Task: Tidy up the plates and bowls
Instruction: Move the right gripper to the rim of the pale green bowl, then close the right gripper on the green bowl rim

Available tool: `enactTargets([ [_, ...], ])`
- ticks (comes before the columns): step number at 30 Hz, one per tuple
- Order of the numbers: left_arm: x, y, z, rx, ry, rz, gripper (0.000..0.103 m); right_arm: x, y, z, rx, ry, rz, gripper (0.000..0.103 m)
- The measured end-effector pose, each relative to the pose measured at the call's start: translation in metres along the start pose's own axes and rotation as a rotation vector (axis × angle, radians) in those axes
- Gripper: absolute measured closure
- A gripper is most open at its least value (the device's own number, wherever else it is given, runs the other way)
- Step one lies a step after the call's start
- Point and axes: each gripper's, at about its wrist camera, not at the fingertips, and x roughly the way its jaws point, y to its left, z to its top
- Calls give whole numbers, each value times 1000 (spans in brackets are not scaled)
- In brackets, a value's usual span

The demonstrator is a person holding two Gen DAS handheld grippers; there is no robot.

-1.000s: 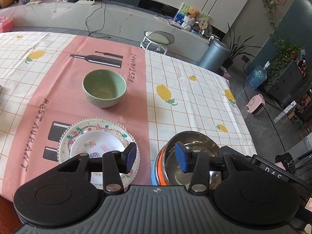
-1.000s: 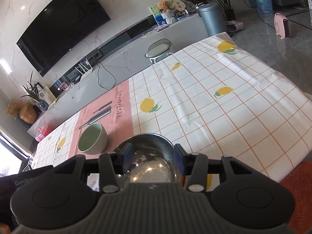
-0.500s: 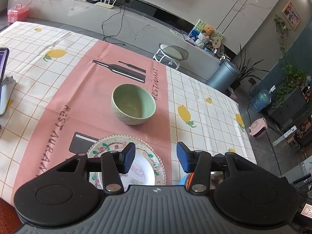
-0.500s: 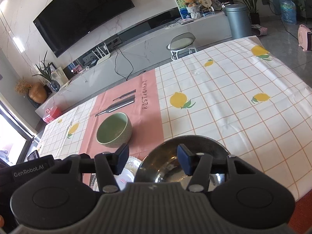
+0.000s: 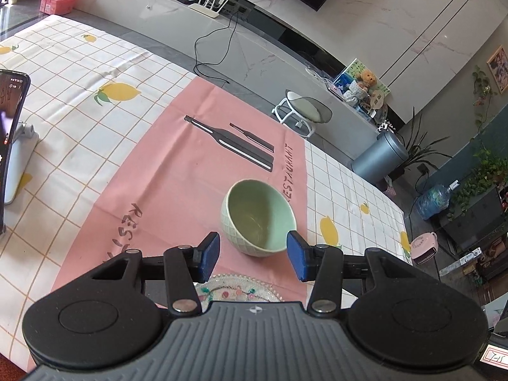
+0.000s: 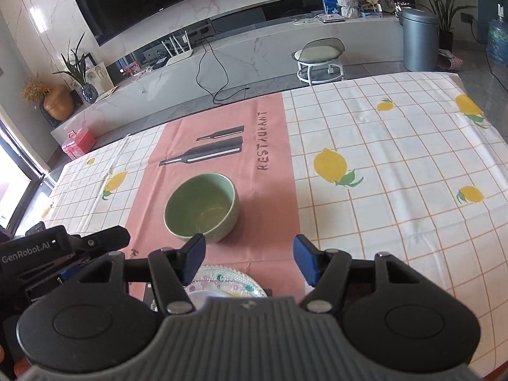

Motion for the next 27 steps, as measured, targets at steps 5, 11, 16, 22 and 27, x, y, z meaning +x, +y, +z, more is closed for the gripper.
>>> enactTargets([
  [5,25,9,10,-29,27,26,49,25,10,16,-13,31,19,47],
  [11,57,14,17,-43,71,59,51,70,13,29,14,123,1,51],
  [16,80,15,20,-50,107,91,51,101,13,37,11,182,-38,52],
  [22,104,15,22,-44,146,126,52,129,8,40,39,238,-38,58],
  [27,117,15,21,-40,173,143,64,143,7,41,64,262,-12,73],
])
